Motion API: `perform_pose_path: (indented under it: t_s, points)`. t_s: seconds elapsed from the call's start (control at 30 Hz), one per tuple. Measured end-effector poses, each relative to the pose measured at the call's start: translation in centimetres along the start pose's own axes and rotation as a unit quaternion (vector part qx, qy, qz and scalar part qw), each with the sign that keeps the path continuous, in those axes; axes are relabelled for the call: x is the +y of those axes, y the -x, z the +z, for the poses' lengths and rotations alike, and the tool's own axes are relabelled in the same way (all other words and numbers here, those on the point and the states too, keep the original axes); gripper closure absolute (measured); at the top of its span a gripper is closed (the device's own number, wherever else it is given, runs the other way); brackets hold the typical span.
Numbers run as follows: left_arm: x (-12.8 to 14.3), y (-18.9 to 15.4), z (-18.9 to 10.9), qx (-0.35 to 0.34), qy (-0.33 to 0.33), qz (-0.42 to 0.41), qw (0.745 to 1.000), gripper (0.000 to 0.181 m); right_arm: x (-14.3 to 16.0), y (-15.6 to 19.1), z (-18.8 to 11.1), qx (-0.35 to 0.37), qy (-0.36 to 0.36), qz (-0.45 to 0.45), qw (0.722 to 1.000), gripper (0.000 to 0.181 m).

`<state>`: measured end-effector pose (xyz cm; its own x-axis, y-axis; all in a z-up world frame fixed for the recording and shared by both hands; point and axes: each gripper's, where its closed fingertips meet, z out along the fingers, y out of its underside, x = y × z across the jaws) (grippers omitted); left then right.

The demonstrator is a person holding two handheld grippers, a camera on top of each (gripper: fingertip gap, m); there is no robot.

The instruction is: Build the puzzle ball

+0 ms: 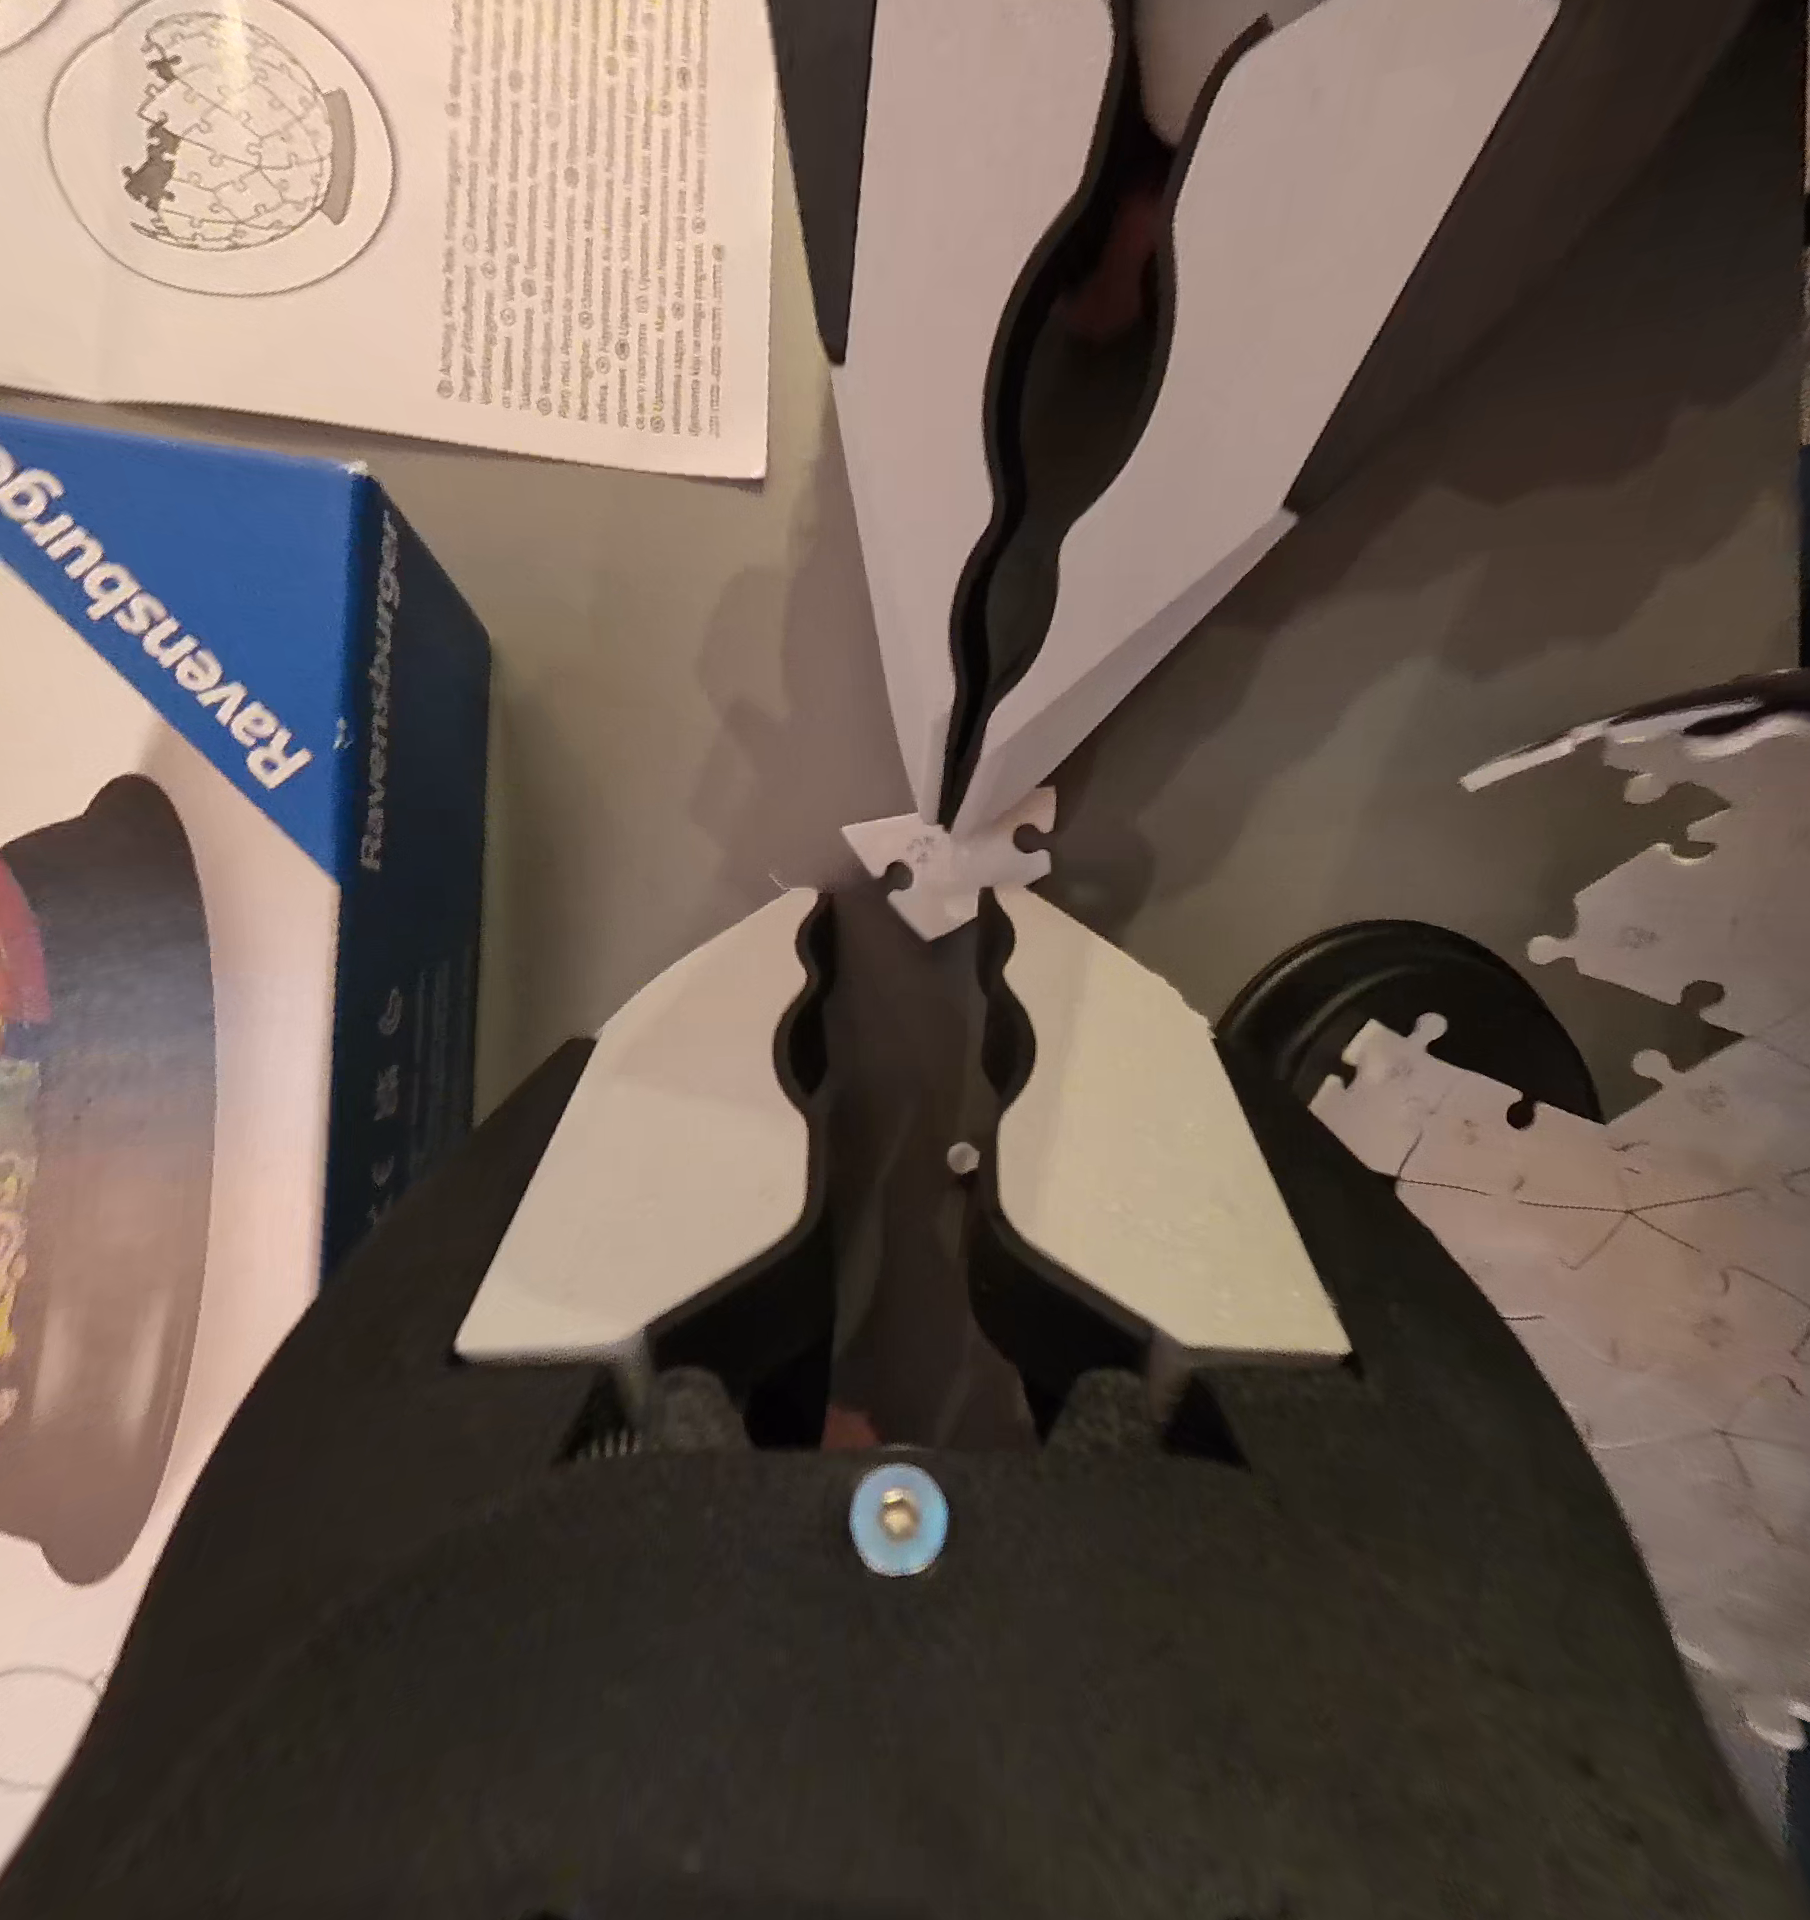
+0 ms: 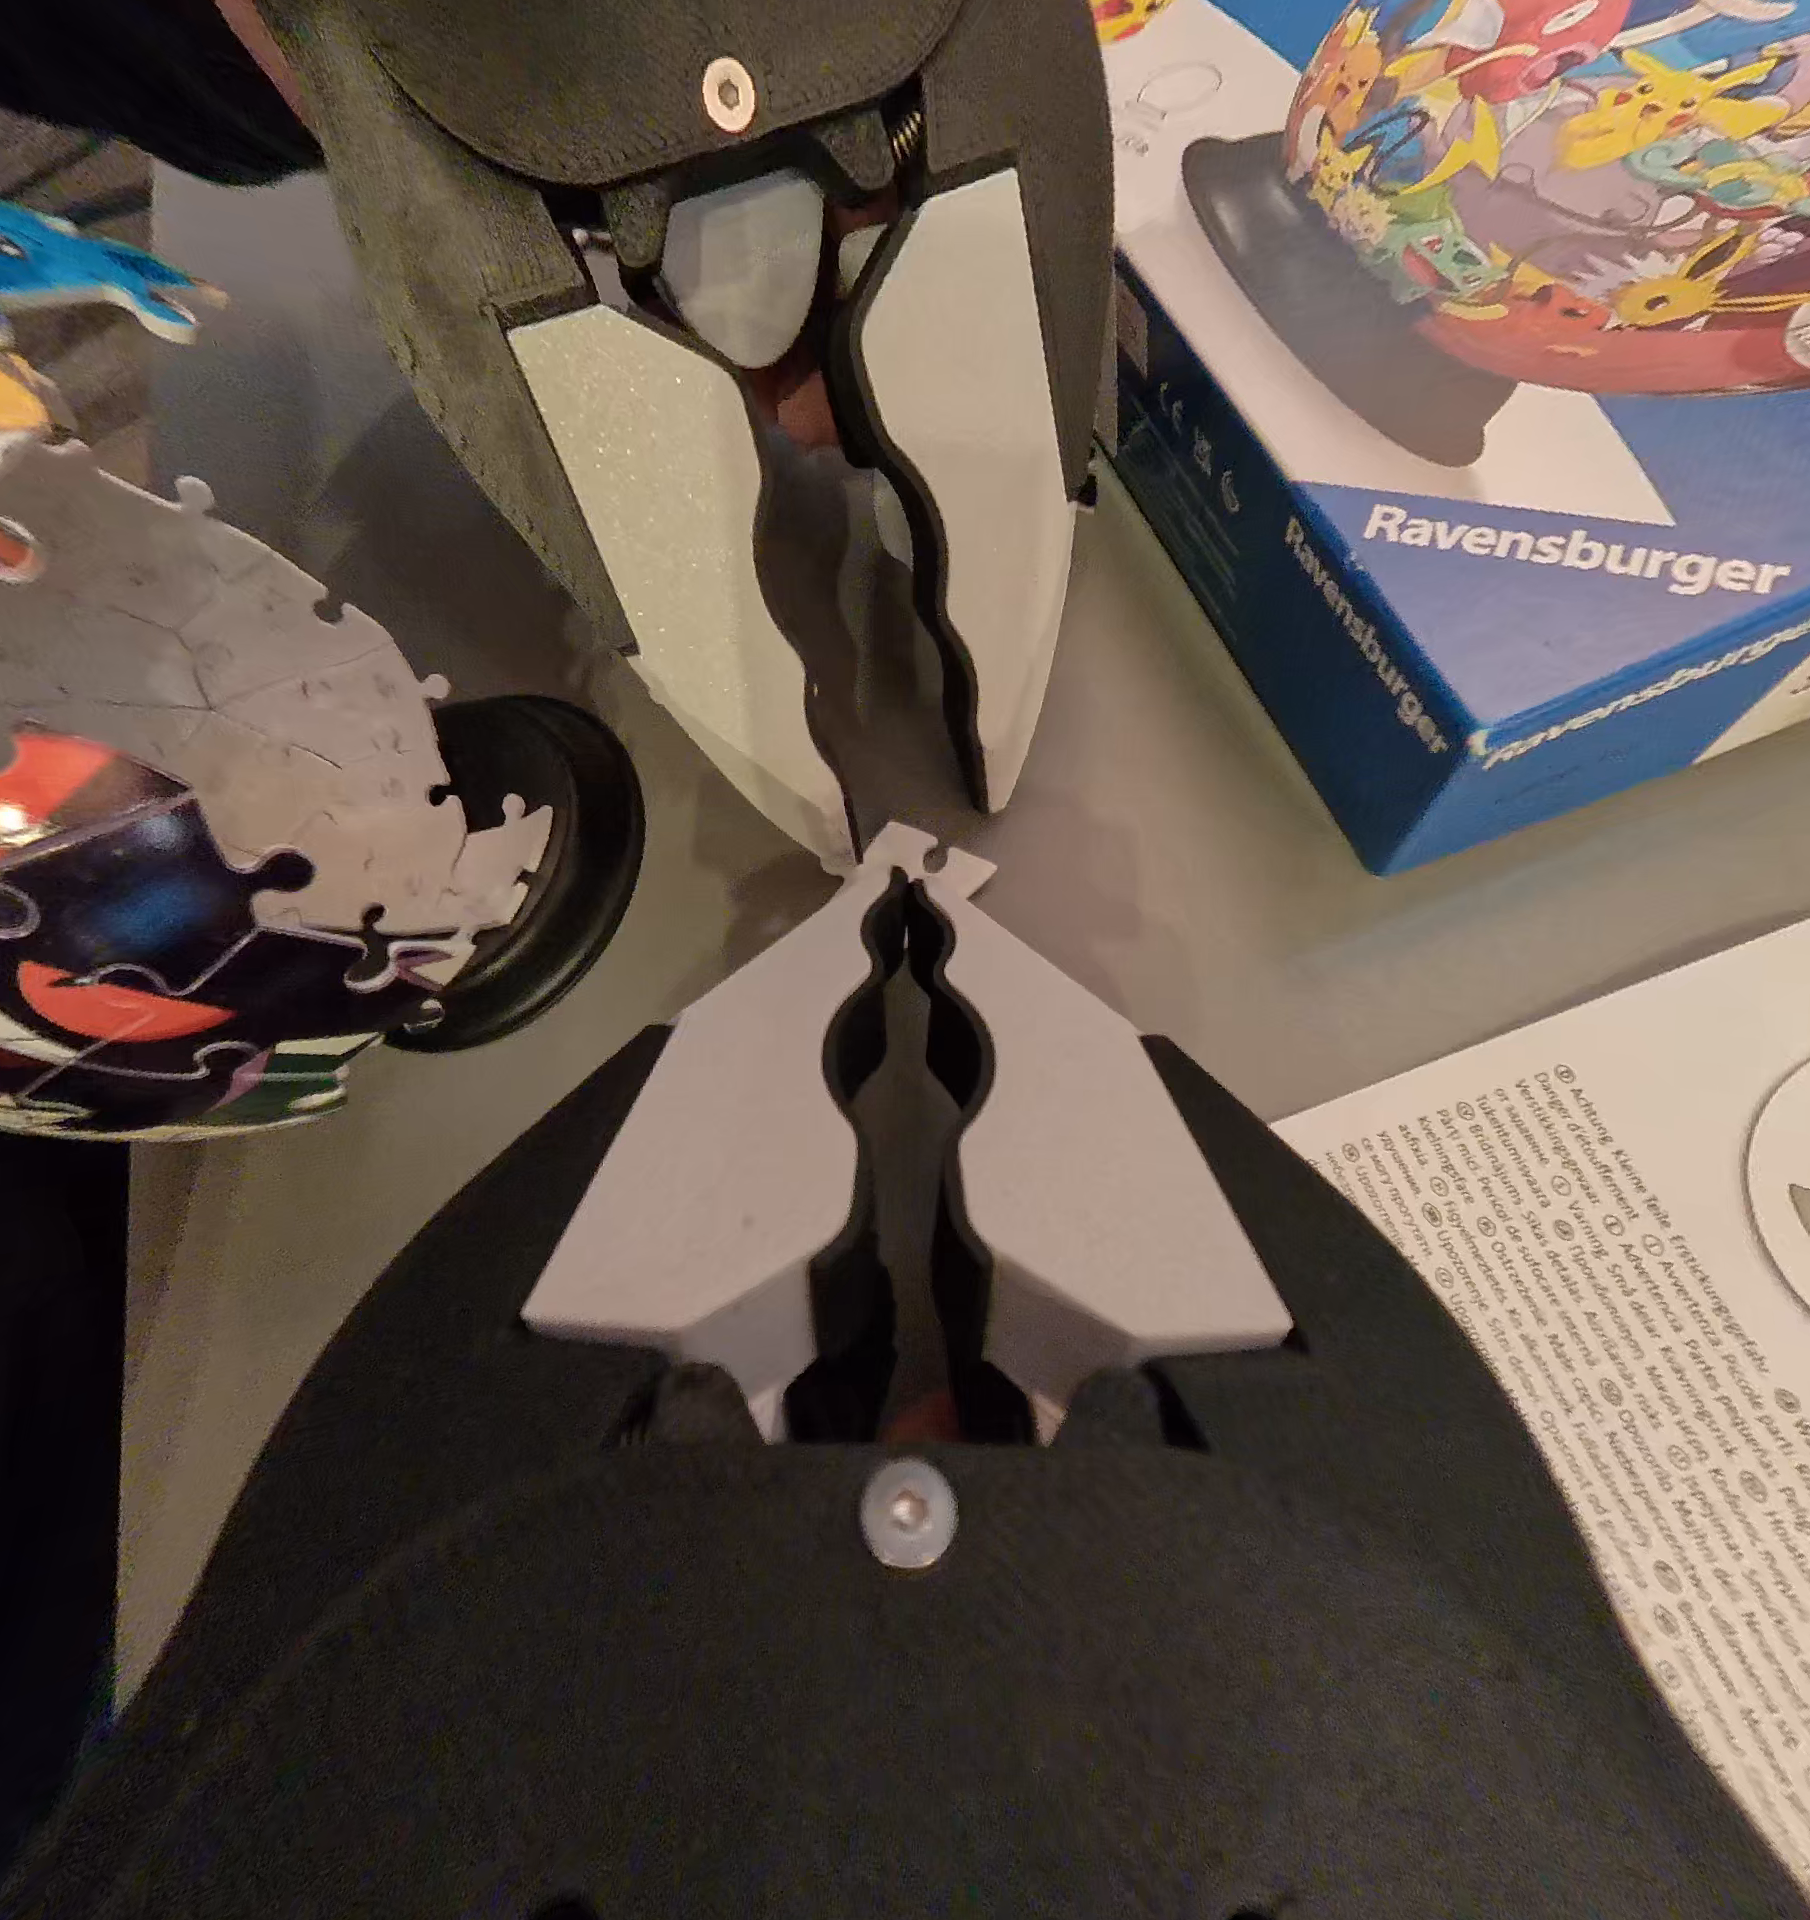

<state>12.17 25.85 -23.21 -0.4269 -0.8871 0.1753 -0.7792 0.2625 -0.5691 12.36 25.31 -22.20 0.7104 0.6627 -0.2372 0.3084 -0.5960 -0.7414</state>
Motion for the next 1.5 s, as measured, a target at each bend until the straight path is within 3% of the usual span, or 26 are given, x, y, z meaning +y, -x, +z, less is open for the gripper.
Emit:
perform_pose_path:
  t_s: [0.13, 0.2, 0.37, 0.53, 1.07, 1.5]
  points:
    - [0.1, 0.2, -0.7, 0.01, -0.021, -0.021, 1.0, 0.156, 0.2, -0.1, -0.3, -0.006, 0.002, 0.002, 1.0, 0.181]
    - [0.2, 0.3, -1.0, 0.012, -0.027, -0.026, 0.999, 0.155, 0.3, -0.4, -0.5, -0.002, 0.002, 0.004, 1.0, 0.165]
    - [0.5, -0.1, -0.5, 0.019, -0.028, -0.019, 0.999, 0.153, 1.4, 0.2, -0.4, 0.0, 0.03, -0.032, 0.999, 0.156]
    - [0.3, -0.3, -0.3, 0.028, -0.035, -0.017, 0.999, 0.153, 1.2, 0.4, 0.3, 0.015, 0.037, -0.045, 0.998, 0.18]
    - [0.8, -0.3, -0.8, 0.034, -0.052, -0.02, 0.998, 0.152, 0.4, -0.2, 0.9, 0.024, 0.029, -0.044, 0.998, 0.181]
    - [0.7, 0.2, -0.3, -0.033, -0.029, 0.018, 0.999, 0.156, 0.1, -0.5, 1.1, 0.039, 0.024, -0.066, 0.997, 0.181]
